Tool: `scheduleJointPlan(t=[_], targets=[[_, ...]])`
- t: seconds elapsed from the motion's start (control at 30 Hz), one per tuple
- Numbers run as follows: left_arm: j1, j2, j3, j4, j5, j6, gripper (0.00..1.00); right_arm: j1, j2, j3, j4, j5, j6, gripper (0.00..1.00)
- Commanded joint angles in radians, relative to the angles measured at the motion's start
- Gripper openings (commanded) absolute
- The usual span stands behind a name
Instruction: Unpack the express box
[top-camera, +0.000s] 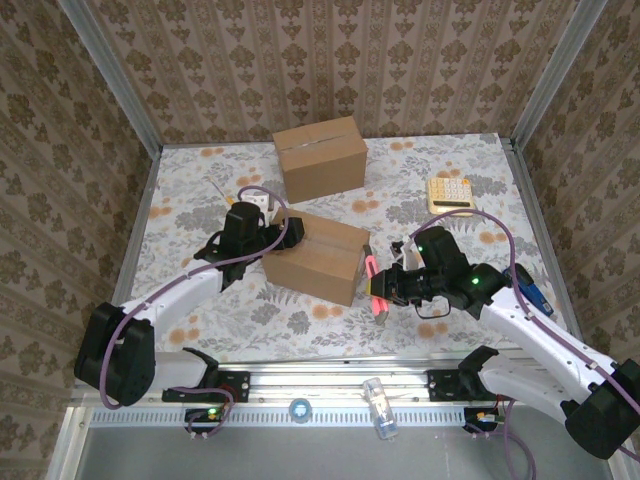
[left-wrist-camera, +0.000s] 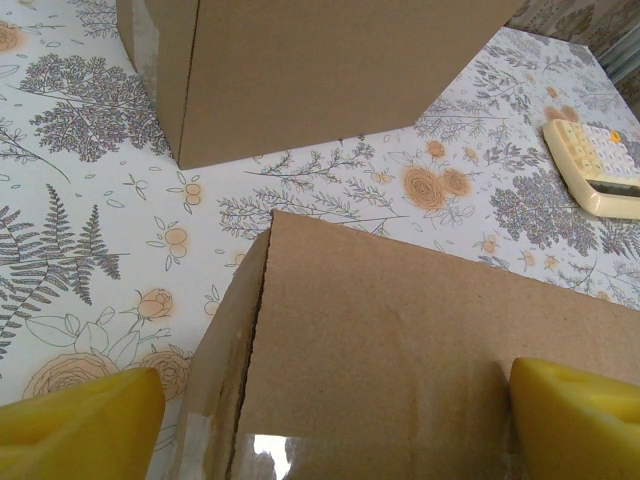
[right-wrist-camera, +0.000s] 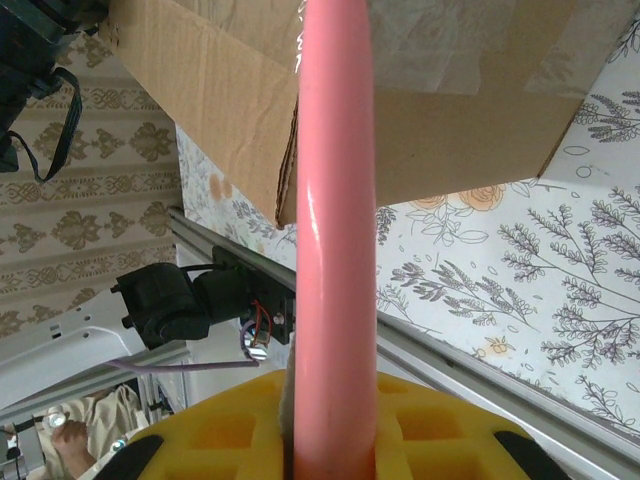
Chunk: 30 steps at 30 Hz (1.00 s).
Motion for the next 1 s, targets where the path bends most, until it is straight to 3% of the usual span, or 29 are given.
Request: scheduleJointPlan(t=[0.0,0.97], targets=[[0.000,0.069,-0.060,-0.177,-0.042,0.001,0.88,0.009,-0.015,-0.004,-0.016,0.003,0.015,0.00],[-0.001,0.084,-0.053,-0.168,-0.033,0.000,0.88,0.014,-0.012,0.007,-0.054,0.027,0.020,0.00]])
